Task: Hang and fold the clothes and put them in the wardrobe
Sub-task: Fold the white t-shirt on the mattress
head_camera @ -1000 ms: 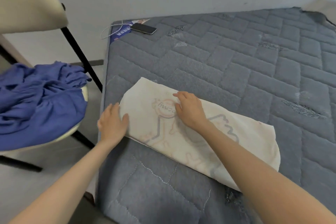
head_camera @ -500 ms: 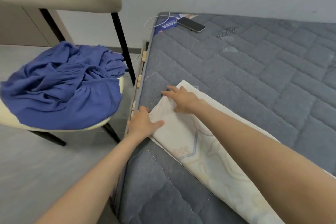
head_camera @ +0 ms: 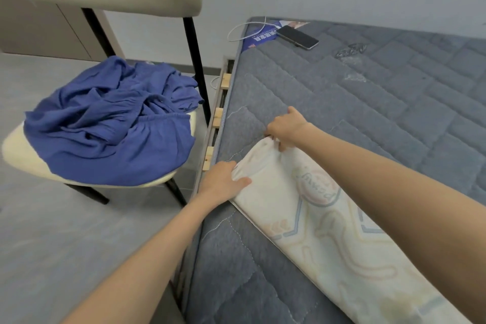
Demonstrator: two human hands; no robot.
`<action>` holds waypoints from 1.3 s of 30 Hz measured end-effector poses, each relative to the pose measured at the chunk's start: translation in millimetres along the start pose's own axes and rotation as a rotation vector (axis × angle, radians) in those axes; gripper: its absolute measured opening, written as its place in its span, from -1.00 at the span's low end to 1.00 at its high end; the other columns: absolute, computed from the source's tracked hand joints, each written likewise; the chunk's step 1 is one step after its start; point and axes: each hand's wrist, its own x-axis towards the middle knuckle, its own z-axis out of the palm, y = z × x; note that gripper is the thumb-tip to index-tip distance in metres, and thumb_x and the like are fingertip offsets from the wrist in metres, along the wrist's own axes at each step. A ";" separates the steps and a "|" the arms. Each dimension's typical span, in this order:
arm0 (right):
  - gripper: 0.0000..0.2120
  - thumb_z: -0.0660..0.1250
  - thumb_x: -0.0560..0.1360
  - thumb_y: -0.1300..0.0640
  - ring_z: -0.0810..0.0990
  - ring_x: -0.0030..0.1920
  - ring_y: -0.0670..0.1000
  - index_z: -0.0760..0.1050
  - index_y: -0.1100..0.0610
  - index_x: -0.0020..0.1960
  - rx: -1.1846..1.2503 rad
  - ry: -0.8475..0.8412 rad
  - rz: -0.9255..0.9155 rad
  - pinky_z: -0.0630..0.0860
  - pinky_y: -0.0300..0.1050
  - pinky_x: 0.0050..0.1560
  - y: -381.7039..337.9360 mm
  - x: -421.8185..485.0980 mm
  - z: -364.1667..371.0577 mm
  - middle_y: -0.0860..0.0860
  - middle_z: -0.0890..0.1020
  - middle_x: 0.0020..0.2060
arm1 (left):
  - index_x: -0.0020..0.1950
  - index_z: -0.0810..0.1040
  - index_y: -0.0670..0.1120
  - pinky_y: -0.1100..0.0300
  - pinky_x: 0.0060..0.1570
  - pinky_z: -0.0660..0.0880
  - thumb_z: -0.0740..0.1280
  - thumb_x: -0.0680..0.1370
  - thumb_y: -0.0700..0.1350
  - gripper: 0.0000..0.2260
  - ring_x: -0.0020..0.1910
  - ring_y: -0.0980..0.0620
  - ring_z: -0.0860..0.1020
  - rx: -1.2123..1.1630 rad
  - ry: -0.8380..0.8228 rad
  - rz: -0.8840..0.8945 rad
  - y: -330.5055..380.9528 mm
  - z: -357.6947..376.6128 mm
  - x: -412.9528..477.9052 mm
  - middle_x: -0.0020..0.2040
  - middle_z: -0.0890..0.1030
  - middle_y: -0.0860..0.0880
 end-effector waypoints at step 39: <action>-0.72 0.15 0.52 0.29 0.45 0.16 0.14 0.43 0.13 0.20 0.470 0.267 0.534 0.35 -0.03 -0.01 11.3 -214.1 164.0 0.07 0.49 0.14 | 0.18 0.55 0.24 0.17 0.14 0.36 0.48 0.27 0.27 -0.51 0.09 0.12 0.32 0.218 -0.347 0.567 101.8 83.1 -114.4 0.05 0.38 0.10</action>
